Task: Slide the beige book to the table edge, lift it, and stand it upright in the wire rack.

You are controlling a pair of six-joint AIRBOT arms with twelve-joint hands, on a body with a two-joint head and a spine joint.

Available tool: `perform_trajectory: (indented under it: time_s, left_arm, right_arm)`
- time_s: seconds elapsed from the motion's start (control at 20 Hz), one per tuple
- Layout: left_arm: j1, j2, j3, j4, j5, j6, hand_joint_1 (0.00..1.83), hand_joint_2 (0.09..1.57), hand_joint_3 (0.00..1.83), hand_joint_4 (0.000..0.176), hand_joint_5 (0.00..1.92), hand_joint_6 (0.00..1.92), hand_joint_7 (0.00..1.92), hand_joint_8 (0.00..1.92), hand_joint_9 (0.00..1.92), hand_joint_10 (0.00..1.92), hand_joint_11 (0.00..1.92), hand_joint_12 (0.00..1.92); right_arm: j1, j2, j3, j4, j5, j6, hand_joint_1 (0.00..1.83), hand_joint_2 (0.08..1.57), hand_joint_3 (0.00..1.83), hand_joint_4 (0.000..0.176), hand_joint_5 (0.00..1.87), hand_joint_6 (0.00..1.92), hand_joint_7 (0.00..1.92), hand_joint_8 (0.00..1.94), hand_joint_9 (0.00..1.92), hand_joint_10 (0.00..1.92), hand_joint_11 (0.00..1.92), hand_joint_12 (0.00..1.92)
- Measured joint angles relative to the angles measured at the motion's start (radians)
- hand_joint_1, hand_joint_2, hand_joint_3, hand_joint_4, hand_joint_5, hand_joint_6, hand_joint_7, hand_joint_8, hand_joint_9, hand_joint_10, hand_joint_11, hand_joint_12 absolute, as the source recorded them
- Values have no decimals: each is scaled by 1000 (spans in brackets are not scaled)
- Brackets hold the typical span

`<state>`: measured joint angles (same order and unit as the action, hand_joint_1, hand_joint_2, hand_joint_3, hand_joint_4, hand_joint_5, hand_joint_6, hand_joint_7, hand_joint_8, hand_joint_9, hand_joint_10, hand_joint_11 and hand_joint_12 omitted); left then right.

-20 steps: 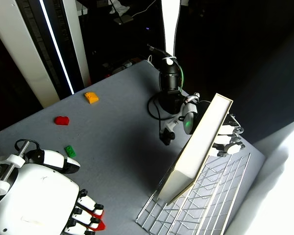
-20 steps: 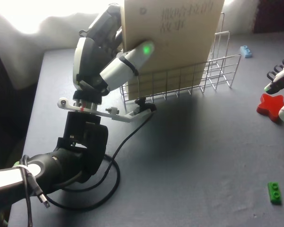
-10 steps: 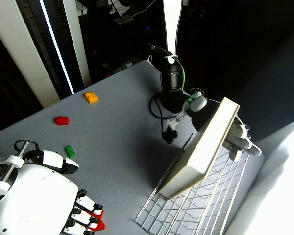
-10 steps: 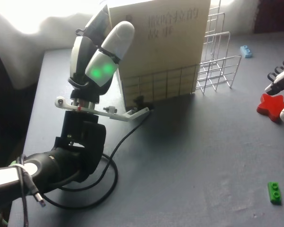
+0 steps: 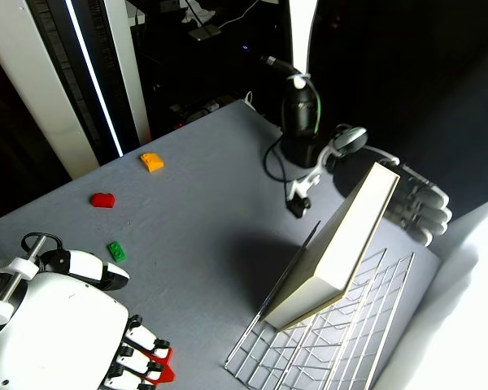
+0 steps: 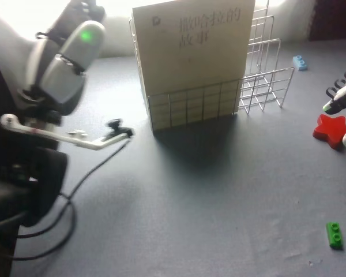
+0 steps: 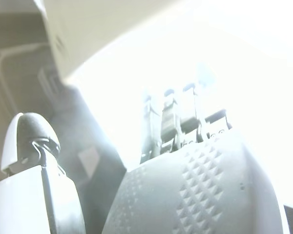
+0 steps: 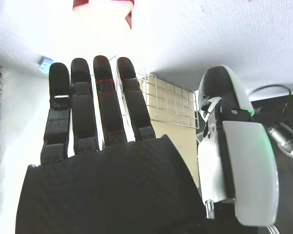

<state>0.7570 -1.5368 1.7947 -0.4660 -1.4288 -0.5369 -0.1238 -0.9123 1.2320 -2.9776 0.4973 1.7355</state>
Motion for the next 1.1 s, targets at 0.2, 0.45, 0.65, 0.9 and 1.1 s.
perform_trajectory:
  time_s: [0.2,0.45,0.65,0.9,1.1]
  left_arm:
    - [56,201,-166,10,39,128,589,952,1,45,184,0,0,0,1,0,0,112]
    - [140,450,-321,85,144,294,607,950,3,53,242,7,55,4,35,5,0,188]
    - [190,570,-403,205,223,390,536,997,5,51,263,4,59,2,65,5,0,348]
    - [262,718,-457,488,318,442,621,1077,1,0,501,13,401,6,395,18,0,935]
    - [279,804,-496,588,357,537,653,1157,1,0,876,80,826,71,755,217,195,1215]
  right_arm:
    - [0,10,-8,130,-8,-200,93,1180,0,0,275,4,278,4,272,7,0,711]
    - [0,11,-21,405,-20,-524,104,1186,1,0,276,1,283,1,279,2,0,746]
    - [1,14,-23,605,-28,-760,145,1185,0,0,293,5,293,5,290,6,0,795]
    - [7,21,-23,918,-13,-1075,325,1185,0,0,703,18,686,10,620,23,237,1048]
    - [7,22,-23,1026,3,-1162,402,1218,0,0,1020,79,1022,47,933,456,595,1376]
